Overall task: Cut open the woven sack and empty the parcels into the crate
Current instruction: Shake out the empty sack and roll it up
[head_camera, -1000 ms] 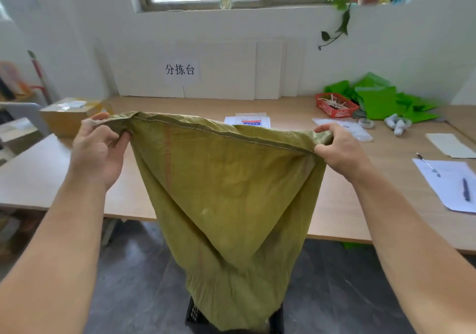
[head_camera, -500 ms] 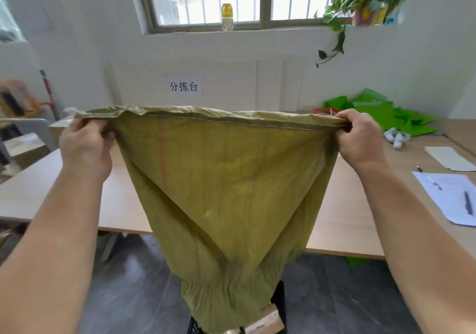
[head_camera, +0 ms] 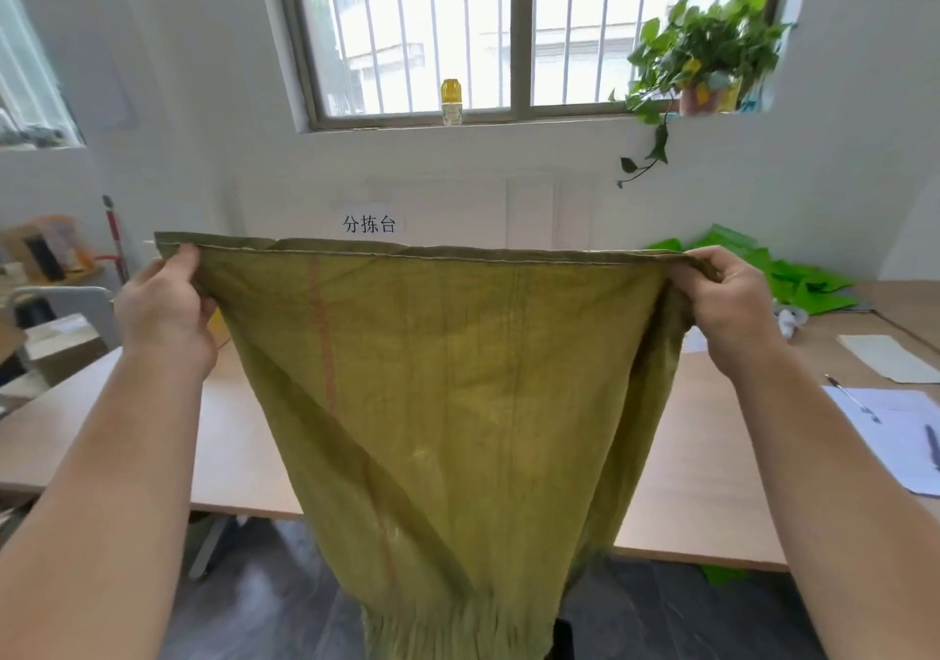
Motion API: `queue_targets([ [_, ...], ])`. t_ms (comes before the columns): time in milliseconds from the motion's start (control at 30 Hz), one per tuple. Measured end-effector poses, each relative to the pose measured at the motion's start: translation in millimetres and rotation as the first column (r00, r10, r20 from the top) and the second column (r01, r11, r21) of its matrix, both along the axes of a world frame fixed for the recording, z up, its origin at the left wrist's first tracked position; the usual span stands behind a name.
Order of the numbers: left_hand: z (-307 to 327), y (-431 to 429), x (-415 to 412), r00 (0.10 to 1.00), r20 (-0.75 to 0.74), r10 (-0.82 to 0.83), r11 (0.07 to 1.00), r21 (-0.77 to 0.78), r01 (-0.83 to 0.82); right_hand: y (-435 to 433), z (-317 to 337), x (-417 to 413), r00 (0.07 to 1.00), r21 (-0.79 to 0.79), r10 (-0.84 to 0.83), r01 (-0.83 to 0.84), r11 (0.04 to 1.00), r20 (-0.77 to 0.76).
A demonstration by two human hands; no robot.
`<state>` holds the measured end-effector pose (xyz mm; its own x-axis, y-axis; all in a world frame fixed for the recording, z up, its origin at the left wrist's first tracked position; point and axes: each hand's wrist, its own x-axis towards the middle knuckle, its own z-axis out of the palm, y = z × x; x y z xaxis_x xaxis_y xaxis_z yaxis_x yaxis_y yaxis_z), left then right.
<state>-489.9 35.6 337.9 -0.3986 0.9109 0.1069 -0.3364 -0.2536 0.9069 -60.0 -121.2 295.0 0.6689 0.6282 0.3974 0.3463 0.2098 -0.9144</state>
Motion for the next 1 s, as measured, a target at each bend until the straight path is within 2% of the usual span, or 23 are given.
queue_targets([
  [100,23,-1,4,1.000,-0.001,-0.017,0.996,0.082,0.017,-2,21,-3,0.997,0.117,-0.013,0.021,0.993,-0.073],
  [167,31,2,4,1.000,-0.015,-0.027,0.994,0.105,0.028,-1,33,-2,0.998,0.151,-0.027,0.035,0.988,-0.058],
  [300,22,5,2,0.999,-0.026,-0.047,0.998,0.042,0.048,7,26,2,0.995,0.000,-0.082,0.082,0.997,0.060],
  [467,18,8,-5,0.999,-0.051,-0.020,0.998,0.060,0.023,9,20,5,0.978,0.008,-0.153,0.153,0.988,0.142],
  [633,14,16,-7,0.997,-0.075,-0.020,1.000,-0.018,0.019,14,17,1,0.992,0.113,-0.001,0.015,0.994,-0.123],
  [767,5,25,-11,0.995,-0.078,-0.062,0.996,-0.063,0.057,16,11,3,0.961,0.142,-0.014,0.056,0.988,-0.278],
  [867,3,28,-6,0.994,-0.106,-0.032,0.998,-0.053,0.026,16,15,3,0.952,0.157,0.009,0.041,0.987,-0.306],
  [1000,9,34,-14,0.987,-0.150,0.055,0.998,-0.028,-0.060,12,23,9,0.948,0.199,0.206,-0.159,0.967,-0.243],
])
